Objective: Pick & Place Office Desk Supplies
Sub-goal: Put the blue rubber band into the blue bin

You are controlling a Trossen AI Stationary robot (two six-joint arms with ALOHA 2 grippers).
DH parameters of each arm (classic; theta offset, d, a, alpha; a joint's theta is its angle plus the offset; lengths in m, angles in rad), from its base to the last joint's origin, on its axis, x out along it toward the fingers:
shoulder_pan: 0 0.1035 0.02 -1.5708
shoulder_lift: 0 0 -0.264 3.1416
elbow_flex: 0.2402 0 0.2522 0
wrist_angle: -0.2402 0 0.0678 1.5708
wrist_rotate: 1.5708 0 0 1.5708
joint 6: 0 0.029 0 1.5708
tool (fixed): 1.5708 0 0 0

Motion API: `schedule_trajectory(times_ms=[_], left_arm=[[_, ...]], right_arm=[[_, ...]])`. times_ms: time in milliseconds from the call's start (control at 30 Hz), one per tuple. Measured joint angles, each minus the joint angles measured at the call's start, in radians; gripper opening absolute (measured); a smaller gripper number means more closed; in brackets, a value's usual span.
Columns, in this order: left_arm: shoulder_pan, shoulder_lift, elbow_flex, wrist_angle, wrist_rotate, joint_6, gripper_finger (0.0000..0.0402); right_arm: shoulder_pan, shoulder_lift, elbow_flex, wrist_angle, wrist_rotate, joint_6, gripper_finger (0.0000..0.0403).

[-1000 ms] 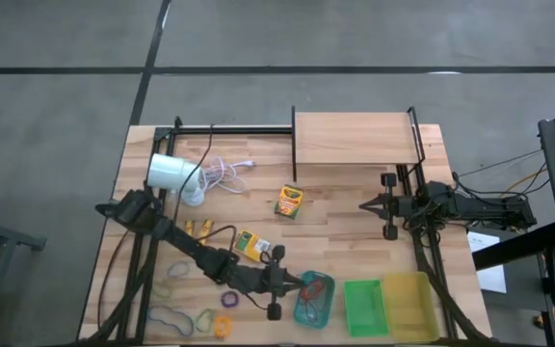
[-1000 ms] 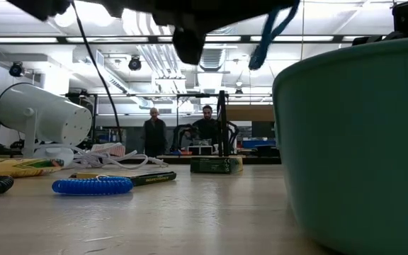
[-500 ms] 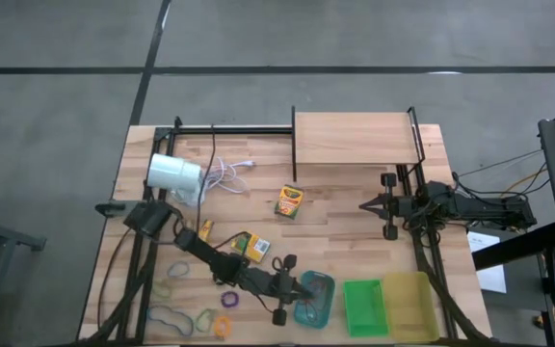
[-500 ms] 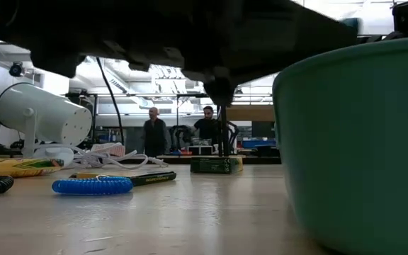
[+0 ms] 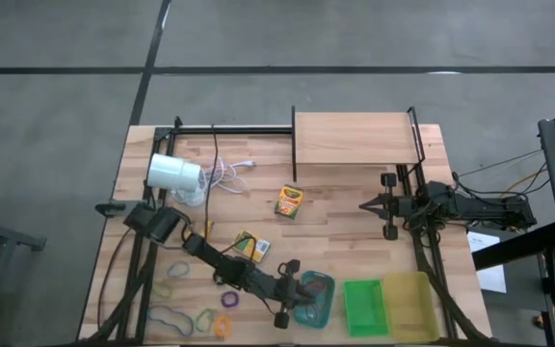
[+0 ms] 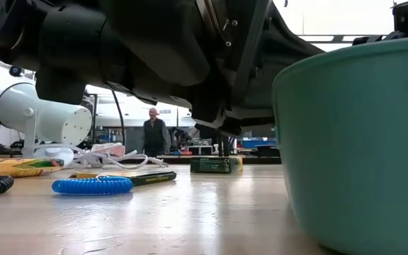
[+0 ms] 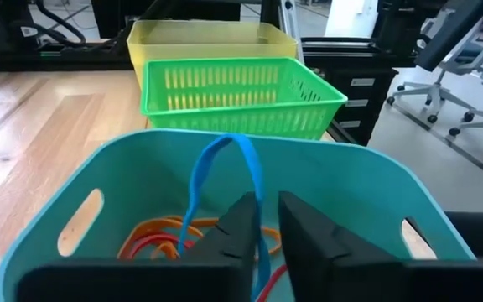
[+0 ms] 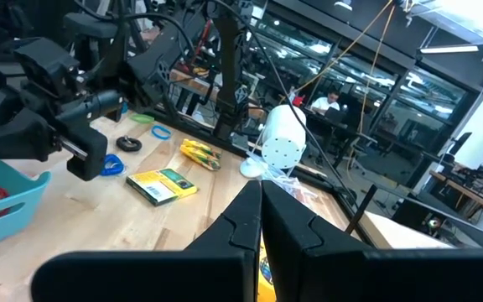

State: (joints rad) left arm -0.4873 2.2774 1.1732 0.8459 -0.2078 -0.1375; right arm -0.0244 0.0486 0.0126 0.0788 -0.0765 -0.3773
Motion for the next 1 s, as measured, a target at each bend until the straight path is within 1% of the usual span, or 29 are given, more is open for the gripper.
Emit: schedule_trajectory(times_ms=[300,500,600,733,867,1000], left_arm=[[0.000,-0.003,0.000,-0.001,0.000,0.000,0.0177],[-0.001,-0.009,0.000,-0.040,0.007,0.004,0.0225],[0.000,-0.024,0.007,-0.062,0.007,0.005,0.0236],[0.000,-0.059,0.007,-0.115,0.007,0.009,0.0239],[0.001,-0.086,0.029,-0.254,0.007,0.020,0.0234],[0.002,-0.089,0.090,-0.408,0.002,0.031,0.0232]], right_arm=[[0.000,0.000,0.000,0.000,0.000,0.000,0.0008],[0.000,0.000,0.000,0.000,0.000,0.000,0.0008],[0.000,0.000,0.000,0.000,0.000,0.000,0.0008],[0.000,0.000,0.000,0.000,0.000,0.000,0.0008],[0.000,0.000,0.000,0.000,0.000,0.000,0.0008],[0.000,0.000,0.000,0.000,0.000,0.000,0.0008]])
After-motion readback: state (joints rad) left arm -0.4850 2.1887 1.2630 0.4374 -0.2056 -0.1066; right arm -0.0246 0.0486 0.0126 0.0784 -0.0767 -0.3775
